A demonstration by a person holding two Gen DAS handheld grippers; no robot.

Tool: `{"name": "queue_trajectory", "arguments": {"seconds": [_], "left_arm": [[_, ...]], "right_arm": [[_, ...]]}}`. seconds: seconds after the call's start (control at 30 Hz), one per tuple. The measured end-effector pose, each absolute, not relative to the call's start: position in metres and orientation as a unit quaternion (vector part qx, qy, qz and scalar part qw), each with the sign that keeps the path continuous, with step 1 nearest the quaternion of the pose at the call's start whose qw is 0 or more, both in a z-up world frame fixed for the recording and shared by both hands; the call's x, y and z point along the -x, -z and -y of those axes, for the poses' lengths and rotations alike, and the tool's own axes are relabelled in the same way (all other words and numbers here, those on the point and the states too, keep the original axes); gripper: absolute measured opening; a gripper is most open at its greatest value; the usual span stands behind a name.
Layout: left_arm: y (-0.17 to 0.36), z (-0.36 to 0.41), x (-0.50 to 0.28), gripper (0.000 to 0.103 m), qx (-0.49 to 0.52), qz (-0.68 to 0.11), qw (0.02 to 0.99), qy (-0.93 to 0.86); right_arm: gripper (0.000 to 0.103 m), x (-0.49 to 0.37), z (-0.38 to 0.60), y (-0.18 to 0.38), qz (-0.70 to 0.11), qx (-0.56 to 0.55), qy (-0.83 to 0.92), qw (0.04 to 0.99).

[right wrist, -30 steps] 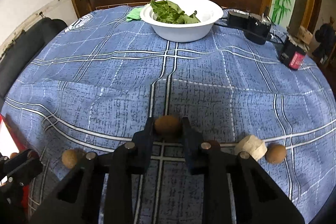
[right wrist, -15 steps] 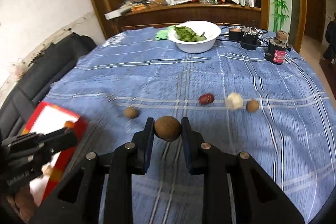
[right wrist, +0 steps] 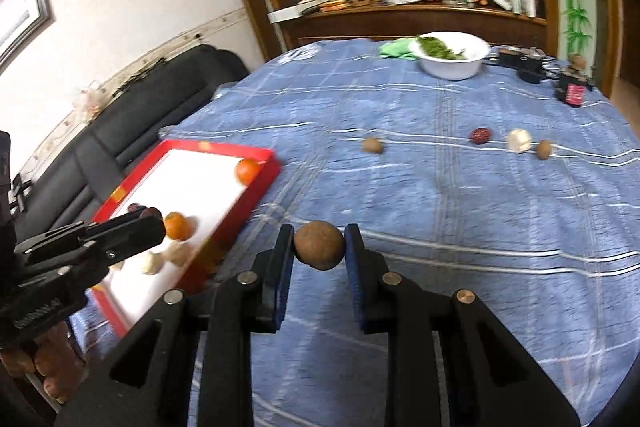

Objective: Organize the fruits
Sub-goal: 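Carry the brown fruit and date over the tray and open both grippers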

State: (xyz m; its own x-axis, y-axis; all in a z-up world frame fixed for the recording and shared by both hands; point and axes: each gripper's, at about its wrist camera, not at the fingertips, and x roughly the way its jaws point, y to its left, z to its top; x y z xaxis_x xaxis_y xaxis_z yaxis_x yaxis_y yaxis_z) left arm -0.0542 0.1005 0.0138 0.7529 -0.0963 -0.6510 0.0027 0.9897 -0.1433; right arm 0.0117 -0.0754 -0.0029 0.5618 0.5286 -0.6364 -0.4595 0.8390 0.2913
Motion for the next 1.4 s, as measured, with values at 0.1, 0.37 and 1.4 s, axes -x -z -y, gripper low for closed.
{"name": "queue_trajectory", "arguments": {"seconds": [0.1, 0.37, 1.4], "left_arm": [[-0.013, -0.117, 0.057, 0.015, 0.074, -0.353, 0.933, -0.014], [-0.005, -0.158, 0.060, 0.015, 0.093, -0.368, 0.920, -0.100], [0.011, -0.219, 0.037, 0.016, 0.096, -0.393, 0.887, -0.222]], "right_arm": [[0.027, -0.004, 0.057, 0.001, -0.373, -0.037, -0.300, 0.877], [0.027, 0.006, 0.003, -0.008, -0.368, -0.006, -0.343, 0.864], [0.028, -0.026, -0.094, 0.017, -0.418, 0.044, -0.352, 0.836]]}}
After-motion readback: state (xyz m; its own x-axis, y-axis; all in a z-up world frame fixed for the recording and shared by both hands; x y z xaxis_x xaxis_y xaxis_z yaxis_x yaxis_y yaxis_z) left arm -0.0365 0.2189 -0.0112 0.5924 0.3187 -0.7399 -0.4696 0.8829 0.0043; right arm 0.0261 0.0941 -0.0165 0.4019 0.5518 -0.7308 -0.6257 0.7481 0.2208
